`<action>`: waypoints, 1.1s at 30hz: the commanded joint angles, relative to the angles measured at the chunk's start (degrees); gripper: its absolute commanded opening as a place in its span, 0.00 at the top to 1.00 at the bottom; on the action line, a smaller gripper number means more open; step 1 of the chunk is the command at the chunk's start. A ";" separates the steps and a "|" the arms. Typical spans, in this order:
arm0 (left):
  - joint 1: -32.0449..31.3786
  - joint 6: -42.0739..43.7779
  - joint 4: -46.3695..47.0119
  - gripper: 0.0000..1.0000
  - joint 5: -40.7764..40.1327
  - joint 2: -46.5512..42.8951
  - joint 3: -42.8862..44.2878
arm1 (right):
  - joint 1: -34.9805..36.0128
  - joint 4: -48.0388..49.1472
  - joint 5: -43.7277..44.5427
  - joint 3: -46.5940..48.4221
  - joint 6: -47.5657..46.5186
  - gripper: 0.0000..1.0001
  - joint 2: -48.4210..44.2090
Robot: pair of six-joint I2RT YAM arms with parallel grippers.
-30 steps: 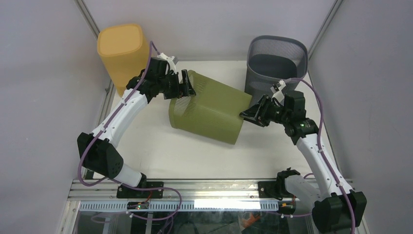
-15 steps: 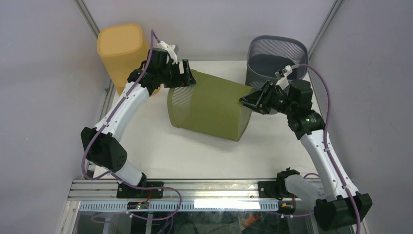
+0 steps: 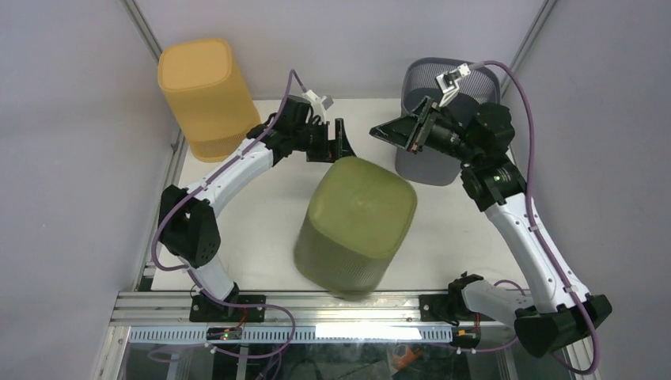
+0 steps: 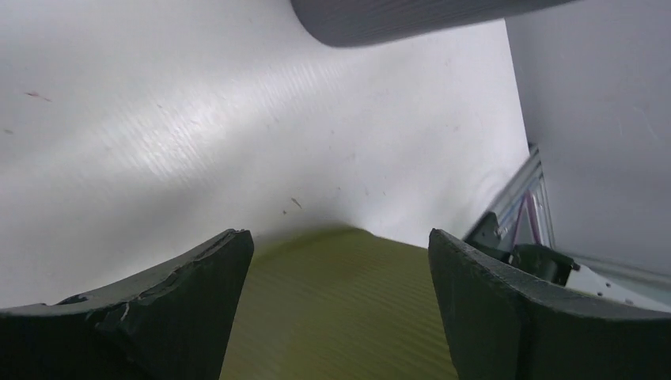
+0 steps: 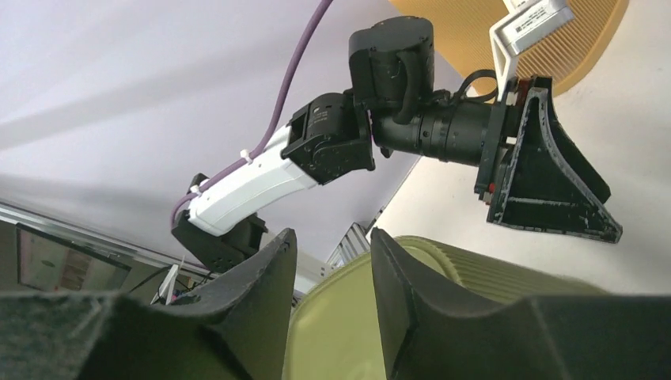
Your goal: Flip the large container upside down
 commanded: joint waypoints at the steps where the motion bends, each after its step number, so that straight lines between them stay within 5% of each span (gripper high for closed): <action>1: 0.19 -4.49 13.90 0.14 4.79 0.37 -5.21 | 1.91 6.32 0.45 -3.25 -0.05 0.58 2.16; 8: 1.21 -3.61 13.28 0.09 1.25 4.74 0.62 | 3.80 2.73 2.29 -2.61 -3.65 0.57 4.23; 14: 5.62 -2.27 8.07 0.05 2.42 7.39 13.05 | 3.86 -21.23 4.83 9.14 -20.80 0.52 6.19; 19: 7.78 -0.26 4.10 0.01 3.48 3.41 20.24 | 4.37 -39.03 6.44 15.81 -36.07 0.31 5.26; 26: 7.73 3.49 3.43 0.01 4.83 -10.50 15.80 | 13.58 -51.64 14.06 18.14 -44.40 0.22 9.70; 33: 7.74 6.39 0.49 0.01 6.63 -25.43 5.81 | 17.72 -50.89 20.27 17.05 -45.95 0.24 14.02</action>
